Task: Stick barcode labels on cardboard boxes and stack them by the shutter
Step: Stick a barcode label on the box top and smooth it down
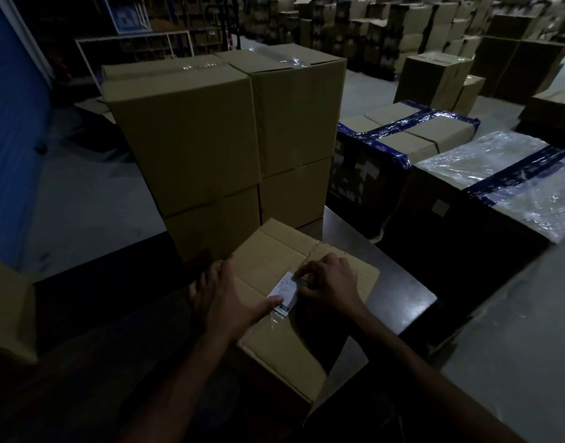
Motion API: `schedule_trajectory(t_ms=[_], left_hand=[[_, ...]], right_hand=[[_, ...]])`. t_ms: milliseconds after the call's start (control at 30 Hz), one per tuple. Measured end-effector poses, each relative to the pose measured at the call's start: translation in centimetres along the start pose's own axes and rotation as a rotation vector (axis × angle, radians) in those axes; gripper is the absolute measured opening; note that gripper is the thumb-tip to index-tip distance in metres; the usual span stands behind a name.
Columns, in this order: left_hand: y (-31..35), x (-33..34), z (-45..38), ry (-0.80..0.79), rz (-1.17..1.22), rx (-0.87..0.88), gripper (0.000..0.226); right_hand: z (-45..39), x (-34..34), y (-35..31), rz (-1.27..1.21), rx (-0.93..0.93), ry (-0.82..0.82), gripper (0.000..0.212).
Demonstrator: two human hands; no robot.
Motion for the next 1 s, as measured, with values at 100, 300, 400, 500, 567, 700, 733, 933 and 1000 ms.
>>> schedule_trajectory(t_ms=[100, 300, 400, 500, 567, 700, 733, 933, 1000], left_hand=[[0.0, 0.0, 0.0, 0.011, -0.012, 0.007, 0.131], [0.1, 0.0, 0.1, 0.009, -0.011, 0.011, 0.131], [0.1, -0.1, 0.0, 0.016, -0.004, 0.009, 0.131], [0.2, -0.3, 0.1, 0.034, 0.004, 0.012, 0.130], [0.2, -0.3, 0.1, 0.034, 0.012, 0.006, 0.130], [0.0, -0.2, 0.1, 0.013, 0.019, 0.005, 0.132], [0.0, -0.1, 0.1, 0.015, 0.014, 0.005, 0.132], [0.0, -0.2, 0.1, 0.016, 0.005, -0.005, 0.133], [0.0, -0.1, 0.0, 0.012, 0.010, -0.006, 0.135]], right_hand=[[0.1, 0.1, -0.3, 0.018, -0.012, -0.026, 0.036], [-0.4, 0.1, -0.1, -0.038, 0.003, -0.043, 0.028], [-0.3, 0.2, -0.3, -0.016, 0.002, -0.025, 0.031], [-0.6, 0.2, 0.0, -0.037, 0.004, -0.044, 0.028], [-0.7, 0.5, 0.4, -0.056, 0.002, -0.045, 0.029], [-0.5, 1.1, 0.8, -0.037, -0.018, -0.012, 0.035], [-0.4, 1.3, 0.9, -0.045, -0.009, -0.020, 0.038], [-0.3, 1.6, 1.3, -0.052, 0.006, 0.015, 0.041], [0.0, 1.5, 1.2, -0.072, 0.012, 0.017, 0.037]])
Point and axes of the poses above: each hand's wrist, its own z-axis away from the middle knuckle, its own x-axis out of the palm, y = z × x, the point moved 5 cm from there along -z, towards the middle knuckle, and after that the axes turned 13 degrees about x, right-handed, at the moved point
